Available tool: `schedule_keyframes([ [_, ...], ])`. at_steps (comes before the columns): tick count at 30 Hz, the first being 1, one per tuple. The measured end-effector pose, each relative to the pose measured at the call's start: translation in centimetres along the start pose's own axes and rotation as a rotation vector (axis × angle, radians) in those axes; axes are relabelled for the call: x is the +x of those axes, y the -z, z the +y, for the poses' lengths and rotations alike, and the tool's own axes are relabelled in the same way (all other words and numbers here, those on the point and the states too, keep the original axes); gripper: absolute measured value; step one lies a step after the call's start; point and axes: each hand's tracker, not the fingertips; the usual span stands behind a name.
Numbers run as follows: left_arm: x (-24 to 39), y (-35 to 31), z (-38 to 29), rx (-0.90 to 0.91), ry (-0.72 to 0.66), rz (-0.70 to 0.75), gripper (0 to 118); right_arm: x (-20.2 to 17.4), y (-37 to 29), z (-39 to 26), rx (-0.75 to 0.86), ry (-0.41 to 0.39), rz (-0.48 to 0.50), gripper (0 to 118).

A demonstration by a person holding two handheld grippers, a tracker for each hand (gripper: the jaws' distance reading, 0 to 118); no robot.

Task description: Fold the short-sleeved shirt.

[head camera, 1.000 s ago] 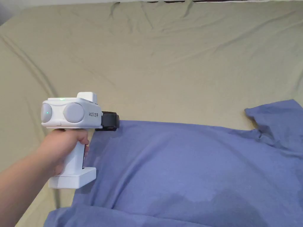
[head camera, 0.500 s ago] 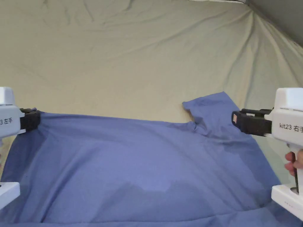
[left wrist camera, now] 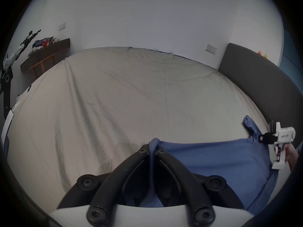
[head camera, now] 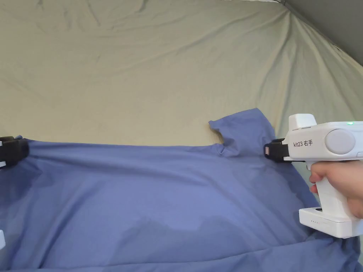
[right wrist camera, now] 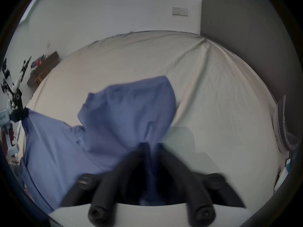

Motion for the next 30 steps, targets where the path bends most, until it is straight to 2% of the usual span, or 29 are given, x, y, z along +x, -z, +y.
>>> schedule_keyframes([
  [4, 0.3, -2.5, 0.5, 0.032, 0.017, -0.018, 1, -1.2, -3.7, 0.4, 0.097, -0.043, 0.012, 3],
  [5, 0.3, -3.6, 0.7, 0.051, 0.018, -0.025, 1, -0.2, -4.3, 0.9, 0.119, -0.047, 0.023, 3],
  [11, -0.2, -11.1, 1.1, 0.12, 0.024, -0.069, 1, -0.4, -13.7, 0.4, 0.23, -0.039, 0.088, 3],
  [17, -1.7, -18.8, -2.9, 0.128, 0.04, -0.111, 1, -0.5, -22.8, -4.7, 0.24, -0.063, 0.138, 3],
  [20, -2.3, -21.4, -6.6, 0.105, 0.047, -0.144, 1, -1.0, -25.8, -8.8, 0.22, -0.106, 0.145, 3],
  [24, -2.9, -22.2, -12.2, 0.016, 0.05, -0.167, 1, -0.9, -25.9, -14.8, 0.158, -0.172, 0.119, 3],
  [28, -3.1, -21.4, -16.7, -0.053, 0.057, -0.151, 1, -0.7, -24.5, -19.6, 0.087, -0.125, 0.097, 3],
  [30, -3.4, -20.5, -18.3, -0.08, 0.041, -0.149, 1, -1.4, -23.0, -21.6, 0.037, -0.185, 0.042, 3],
])
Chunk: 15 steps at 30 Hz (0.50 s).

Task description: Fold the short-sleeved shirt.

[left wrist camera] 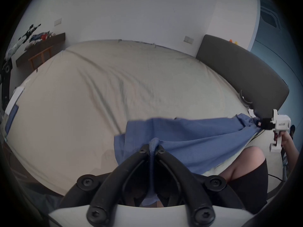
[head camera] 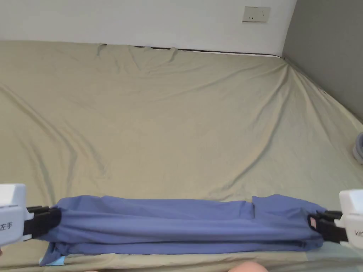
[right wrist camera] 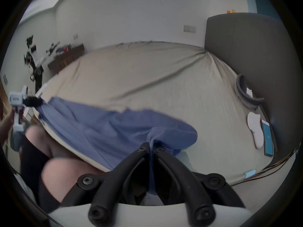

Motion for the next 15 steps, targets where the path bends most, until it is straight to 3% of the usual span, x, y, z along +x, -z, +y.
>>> schedule_keyframes([
  [2, -0.4, 1.1, -1.0, -0.026, -0.047, 0.018, 1, -0.7, 1.6, -1.5, -0.022, -0.054, -0.043, 3],
  [6, 0.2, 2.7, -2.7, -0.061, 0.02, 0.071, 1, -0.4, 3.0, -2.8, 0.018, 0.07, -0.071, 3],
  [8, 0.6, 2.9, -3.2, -0.051, 0.042, 0.089, 5, -0.3, 3.0, -2.6, 0.009, 0.092, -0.074, 7],
  [9, 1.0, 2.7, -3.2, -0.033, 0.052, 0.097, 14, -0.6, 2.9, -2.4, 0.009, 0.078, -0.077, 16],
  [10, 1.1, 2.6, -3.2, -0.028, 0.059, 0.103, 27, -0.8, 2.7, -2.4, 0.013, 0.044, -0.085, 36],
  [11, 1.1, 2.4, -3.0, -0.028, 0.057, 0.112, 27, -0.9, 2.1, -2.3, 0.022, 0.024, -0.094, 44],
  [13, 0.9, 1.4, -2.1, -0.047, 0.006, 0.177, 42, -0.5, 0.7, -2.1, 0.025, 0.094, -0.162, 62],
  [14, 0.9, 0.2, -1.5, -0.044, -0.02, 0.176, 78, -0.1, -0.6, -1.8, 0.048, 0.155, -0.171, 97],
  [15, 1.1, -1.5, -0.9, 0.015, -0.044, 0.142, 99, 0.1, -2.3, -1.5, 0.108, 0.199, -0.157, 107],
])
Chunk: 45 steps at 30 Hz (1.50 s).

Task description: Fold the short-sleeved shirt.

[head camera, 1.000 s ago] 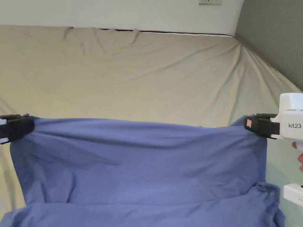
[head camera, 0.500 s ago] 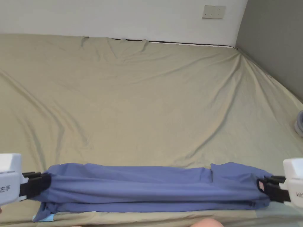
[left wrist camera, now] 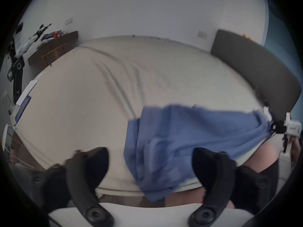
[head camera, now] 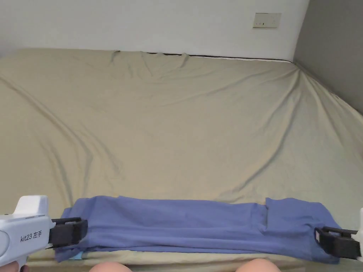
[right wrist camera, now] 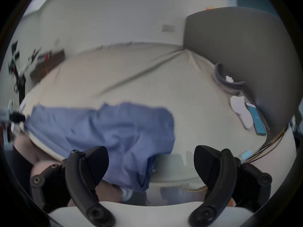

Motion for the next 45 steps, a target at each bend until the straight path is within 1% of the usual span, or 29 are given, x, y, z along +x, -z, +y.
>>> schedule_keyframes([
  [1, 0.3, -1.8, 0.6, 0.069, -0.003, -0.027, 106, 0.0, -1.5, 0.7, 0.071, 0.022, 0.007, 107],
  [3, 1.7, -6.0, 2.1, 0.187, 0.025, -0.031, 106, -1.4, -5.2, 2.5, 0.22, 0.016, -0.049, 107],
  [4, 2.4, -7.7, 2.5, 0.23, 0.035, -0.015, 104, -2.4, -6.7, 3.0, 0.29, 0.008, -0.08, 107],
  [5, 3.2, -9.8, 2.8, 0.294, 0.041, -0.026, 93, -3.7, -8.4, 3.6, 0.369, -0.003, -0.103, 106],
  [6, 4.0, -11.4, 2.7, 0.371, 0.054, -0.034, 76, -4.8, -9.8, 3.9, 0.448, -0.009, -0.11, 103],
  [7, 4.6, -12.4, 2.5, 0.431, 0.062, -0.039, 54, -5.7, -10.7, 4.0, 0.506, -0.013, -0.102, 95],
  [8, 5.4, -13.2, 2.3, 0.461, 0.083, -0.008, 22, -6.3, -11.1, 3.8, 0.571, -0.013, -0.099, 71],
  [9, 6.1, -13.4, 2.0, 0.486, 0.108, 0.014, 3, -7.4, -11.6, 3.7, 0.631, -0.066, -0.112, 42],
  [10, 6.3, -13.4, 1.6, 0.507, 0.122, 0.023, 0, -8.4, -11.7, 3.6, 0.658, -0.102, -0.152, 10],
  [11, 6.3, -13.2, 1.1, 0.526, 0.105, 0.0, 0, -9.2, -11.4, 3.1, 0.663, -0.111, -0.189, 1],
  [12, 6.1, -12.7, 0.7, 0.505, 0.091, -0.033, 0, -9.5, -10.9, 2.1, 0.712, -0.175, -0.198, 1],
  [14, 5.3, -11.1, 0.2, 0.446, 0.084, -0.06, 0, -10.1, -10.4, 0.9, 0.671, -0.222, -0.129, 0],
  [17, 4.2, -9.2, -0.3, 0.366, 0.083, -0.06, 0, -10.3, -9.3, 0.6, 0.562, -0.209, -0.047, 0],
  [18, 3.7, -8.7, -0.2, 0.332, 0.052, -0.085, 0, -10.2, -8.7, 0.4, 0.513, -0.17, -0.037, 0],
  [19, 3.0, -8.2, -0.1, 0.304, 0.02, -0.105, 0, -10.0, -8.3, 0.4, 0.513, -0.182, -0.046, 0],
  [21, 0.9, -6.7, 0.4, 0.236, -0.067, -0.194, 0, -9.8, -8.0, 0.2, 0.43, -0.125, 0.023, 0],
  [22, -0.1, -5.9, 0.7, 0.176, -0.1, -0.23, 0, -9.6, -8.0, 0.1, 0.45, -0.131, -0.006, 0],
  [23, -1.7, -4.9, 0.8, 0.153, -0.168, -0.253, 0, -9.5, -7.9, 0.0, 0.448, -0.134, 0.005, 0],
  [24, -3.9, -3.7, 0.8, 0.145, -0.233, -0.276, 9, -9.8, -8.1, 0.1, 0.44, -0.133, 0.018, 0],
  [26, -6.9, -1.9, 1.0, 0.01, -0.324, -0.359, 56, -9.8, -7.9, 0.1, 0.432, -0.128, 0.034, 0],
  [28, -10.3, 0.5, 0.7, -0.126, -0.46, -0.473, 80, -9.7, -7.6, 0.2, 0.413, -0.091, 0.071, 0],
  [29, -11.6, 1.6, 0.3, -0.189, -0.508, -0.527, 115, -9.6, -7.5, 0.2, 0.408, -0.077, 0.081, 0],
  [30, -12.6, 2.2, 0.2, -0.166, -0.53, -0.527, 118, -9.7, -7.3, 0.3, 0.399, -0.073, 0.084, 0],
  [32, -13.8, 4.3, 0.2, -0.245, -0.558, -0.536, 116, -9.7, -7.1, 0.1, 0.4, -0.082, 0.087, 0],
  [34, -13.9, 5.9, 0.0, -0.24, -0.573, -0.551, 116, -9.7, -6.8, 0.0, 0.394, -0.1, 0.076, 0],
  [36, -14.3, 7.4, -0.1, -0.196, -0.614, -0.699, 116, -9.5, -6.5, -0.1, 0.37, -0.086, 0.054, 0],
  [39, -12.8, 9.6, 0.3, -0.255, -0.641, -0.789, 116, -8.9, -6.2, -0.1, 0.342, -0.031, 0.034, 0],
  [42, -9.9, 11.0, 1.1, -0.304, -0.585, -0.881, 117, -8.4, -6.0, -0.2, 0.318, -0.01, 0.013, 0],
  [45, -8.1, 11.7, 1.7, -0.258, -0.514, -0.876, 115, -8.4, -5.8, -0.5, 0.302, -0.03, -0.019, 0],
])
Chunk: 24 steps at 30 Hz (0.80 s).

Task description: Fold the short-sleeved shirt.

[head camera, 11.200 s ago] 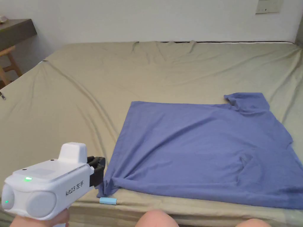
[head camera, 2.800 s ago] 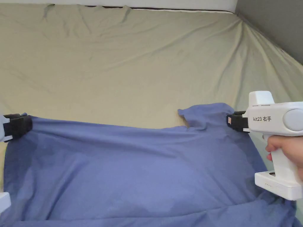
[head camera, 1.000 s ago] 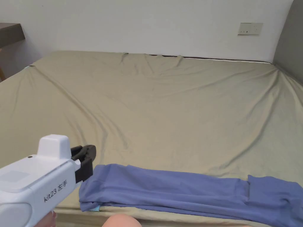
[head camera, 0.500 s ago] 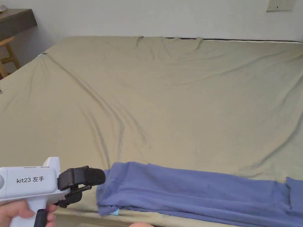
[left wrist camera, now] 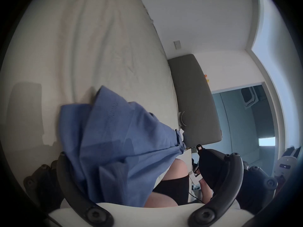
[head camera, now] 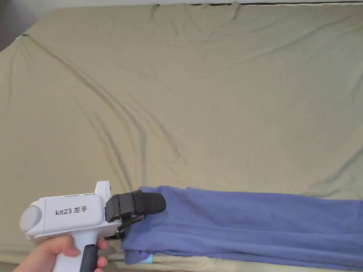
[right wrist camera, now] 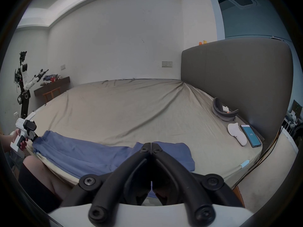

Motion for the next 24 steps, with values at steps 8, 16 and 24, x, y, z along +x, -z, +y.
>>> schedule_keyframes([
  [8, -0.6, 1.9, -0.1, -0.041, -0.061, 0.091, 8, 0.1, -0.2, -0.3, -0.029, -0.017, -0.023, 0],
  [16, 7.0, -1.2, 1.6, -0.026, 0.171, 0.128, 8, -1.1, -0.6, 0.9, -0.022, -0.011, 0.009, 0],
  [24, 8.7, -8.7, 4.9, 0.042, 0.18, 0.42, 7, -2.7, -1.0, 1.4, 0.006, -0.067, 0.106, 0],
])
